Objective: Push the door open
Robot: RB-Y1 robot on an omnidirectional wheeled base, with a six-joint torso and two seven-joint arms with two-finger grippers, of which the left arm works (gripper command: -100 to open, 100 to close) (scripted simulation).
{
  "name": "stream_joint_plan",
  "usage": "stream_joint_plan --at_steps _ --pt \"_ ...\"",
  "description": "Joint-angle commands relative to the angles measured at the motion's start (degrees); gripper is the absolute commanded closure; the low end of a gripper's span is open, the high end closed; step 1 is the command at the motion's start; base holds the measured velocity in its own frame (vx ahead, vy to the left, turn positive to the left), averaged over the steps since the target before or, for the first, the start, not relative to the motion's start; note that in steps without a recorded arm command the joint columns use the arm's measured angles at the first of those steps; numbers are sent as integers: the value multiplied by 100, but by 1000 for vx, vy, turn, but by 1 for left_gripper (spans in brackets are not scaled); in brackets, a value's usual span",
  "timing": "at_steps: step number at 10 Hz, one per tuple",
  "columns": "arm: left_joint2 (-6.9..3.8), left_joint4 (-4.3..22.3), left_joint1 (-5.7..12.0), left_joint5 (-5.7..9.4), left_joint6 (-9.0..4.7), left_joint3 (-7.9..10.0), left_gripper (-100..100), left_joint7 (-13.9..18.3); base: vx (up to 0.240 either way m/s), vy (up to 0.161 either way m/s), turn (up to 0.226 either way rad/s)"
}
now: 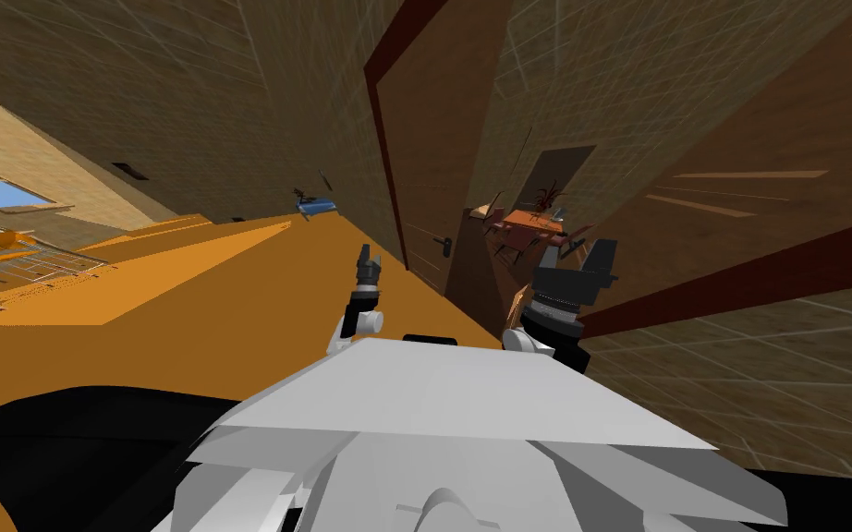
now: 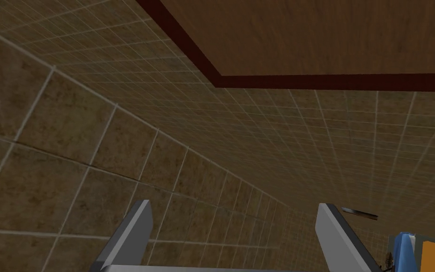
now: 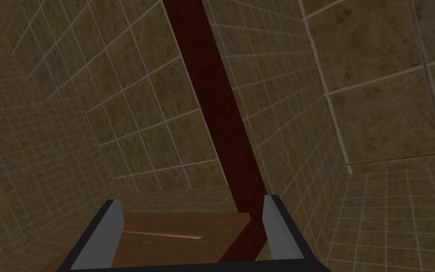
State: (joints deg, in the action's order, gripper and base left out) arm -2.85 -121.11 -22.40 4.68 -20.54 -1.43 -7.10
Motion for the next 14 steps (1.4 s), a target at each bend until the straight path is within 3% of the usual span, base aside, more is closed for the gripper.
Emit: stream_joint_plan --at_steps 1,4,14 --pt "-37 223 100 -9 37 -123 -100 55 145 55 -127" --pt "-73 459 221 -13 64 -227 -100 106 75 34 -65" --pt "-226 1759 889 -37 214 -800 -100 384 86 42 -102"
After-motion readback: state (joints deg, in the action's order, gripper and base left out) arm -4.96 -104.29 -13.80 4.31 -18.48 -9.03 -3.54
